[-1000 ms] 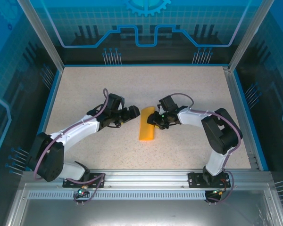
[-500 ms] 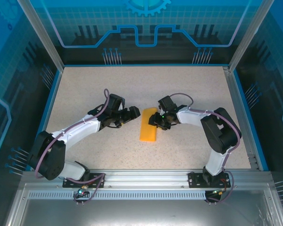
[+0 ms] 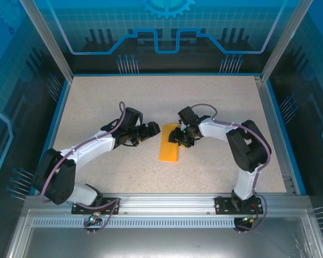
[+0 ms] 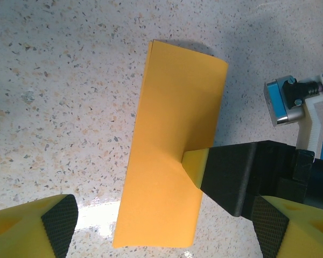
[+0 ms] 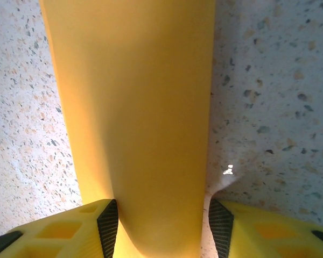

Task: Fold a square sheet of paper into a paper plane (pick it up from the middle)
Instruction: Fold the square sheet of paper in half at the center of the table.

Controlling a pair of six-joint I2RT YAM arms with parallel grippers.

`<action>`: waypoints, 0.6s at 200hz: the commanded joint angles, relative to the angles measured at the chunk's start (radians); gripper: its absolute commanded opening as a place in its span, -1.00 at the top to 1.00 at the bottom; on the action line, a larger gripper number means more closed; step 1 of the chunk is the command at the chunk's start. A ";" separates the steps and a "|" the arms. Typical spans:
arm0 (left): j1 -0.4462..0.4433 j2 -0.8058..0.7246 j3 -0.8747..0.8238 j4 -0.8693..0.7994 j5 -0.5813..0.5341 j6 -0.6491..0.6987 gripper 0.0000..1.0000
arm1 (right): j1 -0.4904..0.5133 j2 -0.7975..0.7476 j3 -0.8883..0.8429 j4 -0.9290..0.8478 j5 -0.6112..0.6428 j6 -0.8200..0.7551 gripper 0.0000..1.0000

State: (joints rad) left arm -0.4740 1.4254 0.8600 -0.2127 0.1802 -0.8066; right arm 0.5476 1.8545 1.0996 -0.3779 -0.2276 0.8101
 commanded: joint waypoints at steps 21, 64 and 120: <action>0.004 0.007 -0.007 -0.010 0.014 0.017 -0.75 | 0.015 0.064 0.020 -0.107 0.065 -0.038 -0.06; 0.004 0.008 -0.006 -0.017 0.013 0.018 -0.75 | 0.014 0.084 0.030 -0.134 0.084 -0.033 -0.05; 0.003 0.018 -0.004 -0.013 0.019 0.016 -0.71 | 0.015 0.104 0.025 -0.130 0.088 -0.019 -0.02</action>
State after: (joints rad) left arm -0.4740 1.4273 0.8600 -0.2131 0.1799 -0.8062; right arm 0.5560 1.8862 1.1496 -0.4473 -0.2016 0.7918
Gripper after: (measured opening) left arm 0.866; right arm 0.511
